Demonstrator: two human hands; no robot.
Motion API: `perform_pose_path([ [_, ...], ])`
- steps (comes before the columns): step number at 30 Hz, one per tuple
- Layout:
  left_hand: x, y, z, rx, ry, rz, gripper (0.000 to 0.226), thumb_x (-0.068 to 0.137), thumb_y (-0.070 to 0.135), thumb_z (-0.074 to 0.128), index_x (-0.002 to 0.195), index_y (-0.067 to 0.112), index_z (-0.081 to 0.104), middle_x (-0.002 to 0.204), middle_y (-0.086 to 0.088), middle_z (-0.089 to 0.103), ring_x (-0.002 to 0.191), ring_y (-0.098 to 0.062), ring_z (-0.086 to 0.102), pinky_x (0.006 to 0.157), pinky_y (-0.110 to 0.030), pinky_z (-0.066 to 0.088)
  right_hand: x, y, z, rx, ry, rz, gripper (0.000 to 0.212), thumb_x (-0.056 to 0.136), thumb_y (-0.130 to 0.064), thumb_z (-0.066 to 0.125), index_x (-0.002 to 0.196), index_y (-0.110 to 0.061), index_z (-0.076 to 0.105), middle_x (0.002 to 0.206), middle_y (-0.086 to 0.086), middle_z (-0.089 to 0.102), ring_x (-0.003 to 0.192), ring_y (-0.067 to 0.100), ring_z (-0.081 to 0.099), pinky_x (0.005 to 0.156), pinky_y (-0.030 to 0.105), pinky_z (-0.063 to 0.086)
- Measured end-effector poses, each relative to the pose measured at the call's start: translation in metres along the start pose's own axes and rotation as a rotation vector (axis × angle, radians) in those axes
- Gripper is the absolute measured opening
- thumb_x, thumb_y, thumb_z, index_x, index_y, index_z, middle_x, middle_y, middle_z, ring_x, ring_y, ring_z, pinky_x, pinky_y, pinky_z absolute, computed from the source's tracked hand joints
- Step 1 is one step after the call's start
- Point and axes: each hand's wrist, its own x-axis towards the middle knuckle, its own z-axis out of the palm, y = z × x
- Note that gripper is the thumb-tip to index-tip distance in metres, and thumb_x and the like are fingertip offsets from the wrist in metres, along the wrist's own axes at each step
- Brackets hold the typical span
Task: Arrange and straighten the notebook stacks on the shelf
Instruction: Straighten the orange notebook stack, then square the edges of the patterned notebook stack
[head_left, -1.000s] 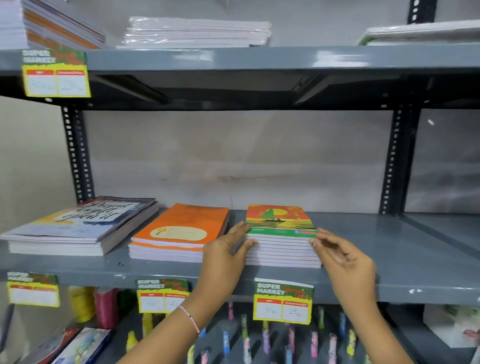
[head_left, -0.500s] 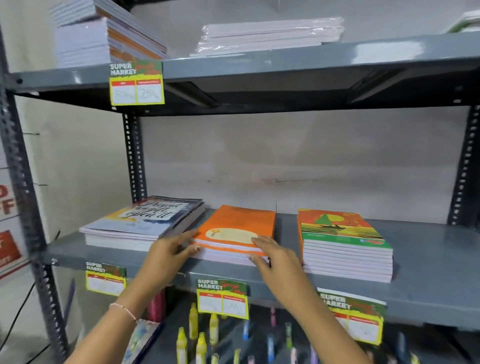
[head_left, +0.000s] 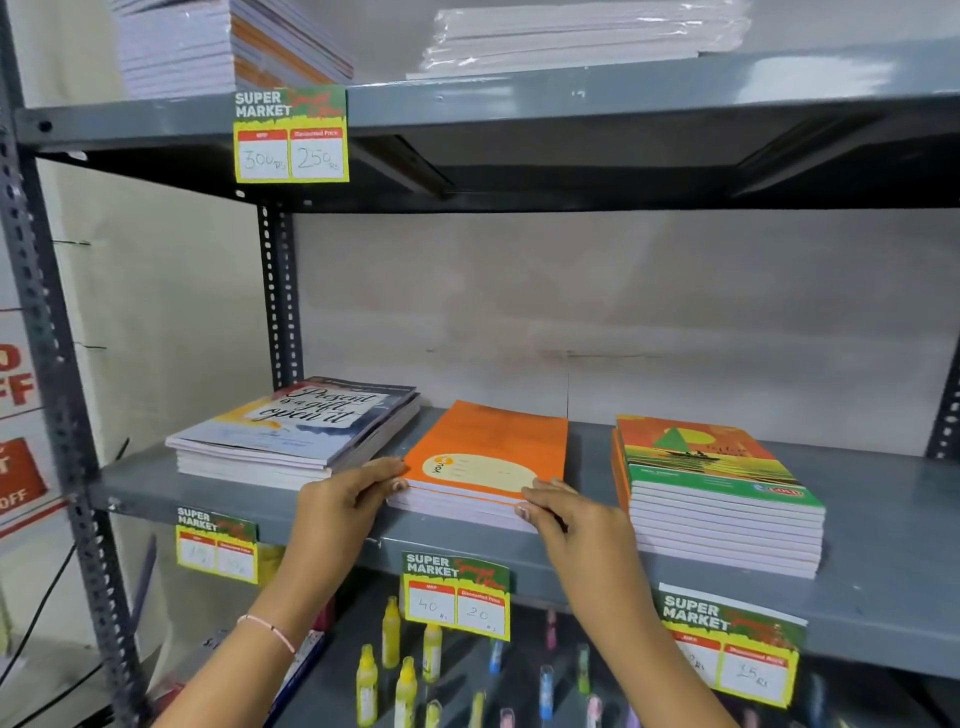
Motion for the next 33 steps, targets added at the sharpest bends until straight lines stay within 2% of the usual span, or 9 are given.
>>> perform_pose_path([
  [7, 0.0, -0.002, 0.002, 0.055, 0.025, 0.036, 0.025, 0.083, 0.014, 0.068, 0.105, 0.023, 0.075, 0.096, 0.019, 0.067, 0.08, 0.011, 0.061, 0.076, -0.001, 0.047, -0.004, -0.002, 0.002, -0.007, 0.038, 0.006, 0.022, 0.087, -0.022, 0.067, 0.108, -0.019, 0.073, 0.12, -0.004, 0.069, 0.12, 0.008, 0.058, 0.105, 0.018, 0.035],
  [10, 0.0, 0.005, 0.004, 0.024, -0.007, 0.021, 0.025, 0.086, 0.016, 0.065, 0.109, 0.024, 0.073, 0.099, 0.018, 0.068, 0.088, 0.0, 0.067, 0.084, -0.014, 0.052, -0.006, -0.001, -0.001, -0.042, 0.061, 0.0, 0.021, 0.086, -0.022, 0.069, 0.106, -0.017, 0.074, 0.117, -0.002, 0.071, 0.115, 0.012, 0.062, 0.103, 0.024, 0.04],
  [13, -0.008, 0.011, -0.004, 0.047, -0.05, 0.065, 0.032, 0.089, 0.016, 0.061, 0.12, 0.023, 0.067, 0.097, 0.012, 0.069, 0.083, 0.003, 0.063, 0.075, 0.003, 0.042, -0.002, -0.006, -0.007, -0.091, 0.008, 0.008, 0.023, 0.086, -0.029, 0.068, 0.104, -0.017, 0.075, 0.117, 0.0, 0.071, 0.109, 0.015, 0.066, 0.098, 0.026, 0.045],
  [16, -0.016, 0.003, -0.03, 0.064, 0.075, 0.123, 0.041, 0.085, 0.015, 0.067, 0.126, 0.021, 0.063, 0.105, 0.011, 0.068, 0.094, 0.009, 0.056, 0.078, 0.009, 0.034, -0.005, -0.028, -0.004, -0.092, 0.032, 0.013, 0.029, 0.086, -0.035, 0.065, 0.109, -0.018, 0.073, 0.126, 0.002, 0.066, 0.115, 0.02, 0.063, 0.101, 0.032, 0.047],
  [20, 0.003, -0.043, -0.096, 0.111, 0.317, 0.028, 0.046, 0.086, 0.021, 0.066, 0.131, 0.02, 0.059, 0.127, 0.009, 0.06, 0.089, -0.013, 0.069, 0.08, -0.007, 0.041, -0.006, -0.09, 0.034, 0.17, 0.048, -0.081, 0.023, 0.088, -0.026, 0.065, 0.109, -0.021, 0.073, 0.115, -0.01, 0.07, 0.11, 0.004, 0.061, 0.1, 0.021, 0.044],
  [21, 0.012, -0.06, -0.115, 0.101, 0.326, -0.077, 0.048, 0.088, 0.025, 0.064, 0.135, 0.019, 0.055, 0.13, 0.005, 0.059, 0.101, -0.015, 0.067, 0.087, -0.015, 0.043, -0.003, -0.105, 0.051, 0.239, -0.001, -0.069, 0.021, 0.088, -0.025, 0.065, 0.107, -0.021, 0.074, 0.111, -0.012, 0.071, 0.105, 0.002, 0.063, 0.098, 0.022, 0.047],
  [25, 0.045, -0.128, -0.165, 0.126, 0.134, -0.432, 0.065, 0.088, 0.046, 0.056, 0.143, 0.013, 0.043, 0.133, -0.018, 0.059, 0.12, -0.033, 0.058, 0.098, -0.045, 0.048, 0.023, -0.138, 0.119, 0.248, -0.129, -0.029, 0.028, 0.09, -0.026, 0.061, 0.117, -0.02, 0.069, 0.116, -0.003, 0.071, 0.107, 0.011, 0.064, 0.095, 0.024, 0.048],
  [28, 0.062, -0.154, -0.173, -0.006, -0.022, -0.415, 0.062, 0.082, 0.044, 0.065, 0.134, 0.011, 0.055, 0.133, -0.008, 0.061, 0.124, -0.022, 0.056, 0.104, -0.042, 0.045, 0.046, -0.144, 0.154, 0.148, -0.204, 0.023, 0.035, 0.092, -0.023, 0.059, 0.127, -0.02, 0.061, 0.122, 0.007, 0.068, 0.113, 0.021, 0.06, 0.094, 0.027, 0.045],
  [33, 0.075, -0.162, -0.172, -0.11, 0.008, -0.335, 0.043, 0.076, 0.019, 0.077, 0.116, 0.01, 0.069, 0.113, -0.003, 0.071, 0.104, -0.014, 0.065, 0.098, -0.033, 0.05, 0.059, -0.143, 0.172, 0.118, -0.164, 0.044, 0.032, 0.09, -0.015, 0.061, 0.122, -0.015, 0.066, 0.131, 0.006, 0.062, 0.124, 0.018, 0.056, 0.107, 0.027, 0.039],
])
